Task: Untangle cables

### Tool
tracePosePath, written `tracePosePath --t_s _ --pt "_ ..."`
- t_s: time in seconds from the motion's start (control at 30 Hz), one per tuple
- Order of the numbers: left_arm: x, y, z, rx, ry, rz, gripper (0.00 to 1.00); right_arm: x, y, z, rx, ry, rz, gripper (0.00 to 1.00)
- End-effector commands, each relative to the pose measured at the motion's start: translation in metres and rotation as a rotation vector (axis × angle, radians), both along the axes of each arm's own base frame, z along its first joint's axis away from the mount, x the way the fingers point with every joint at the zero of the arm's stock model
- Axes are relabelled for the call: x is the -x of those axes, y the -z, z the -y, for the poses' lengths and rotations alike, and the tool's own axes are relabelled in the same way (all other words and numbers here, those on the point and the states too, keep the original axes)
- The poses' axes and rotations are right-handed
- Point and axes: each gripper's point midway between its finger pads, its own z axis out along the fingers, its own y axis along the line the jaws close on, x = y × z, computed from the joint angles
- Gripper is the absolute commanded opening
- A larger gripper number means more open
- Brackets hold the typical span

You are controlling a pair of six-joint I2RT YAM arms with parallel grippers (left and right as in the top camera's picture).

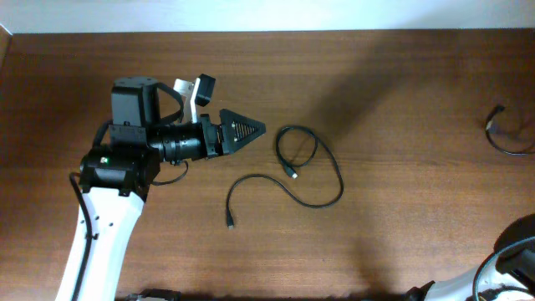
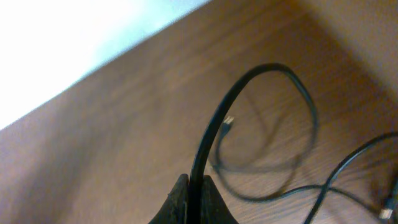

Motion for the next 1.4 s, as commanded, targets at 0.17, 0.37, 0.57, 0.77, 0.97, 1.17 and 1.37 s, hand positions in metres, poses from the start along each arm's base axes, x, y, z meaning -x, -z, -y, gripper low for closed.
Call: tracePosePath --t_s 0.17,0.37,0.57,0.77,0.97,1.17,1.37 --pt "0.003 -0.006 0.0 0.013 0.006 0.009 1.0 0.135 -0.005 0.123 0.076 0.643 -0.171 0.04" --pt "0.003 -0.006 0.0 0.013 0.006 0.009 1.0 0.193 0.006 0.136 0.025 0.941 -0.249 0.99" --pt "0.006 -0.009 0.002 0.026 0.032 0.022 0.99 0.096 -0.011 0.078 -0.356 0.494 0.081 0.99" --pt "0.005 -0.015 0.003 0.025 0.061 0.096 1.0 0.032 0.001 -0.038 -0.353 0.029 -0.041 1.0" --pt "0.002 -0.018 0.004 0.026 0.061 0.124 0.99 0.002 0.023 -0.263 -0.362 -0.511 -0.313 0.99" --pt "0.002 -0.017 0.004 0.026 0.06 0.12 0.99 0.026 0.057 -0.378 -0.185 -0.522 -0.561 0.99" --pt "0.008 -0.01 0.003 0.023 0.06 0.063 1.0 0.057 0.129 -0.445 -0.201 -0.29 -0.671 1.0"
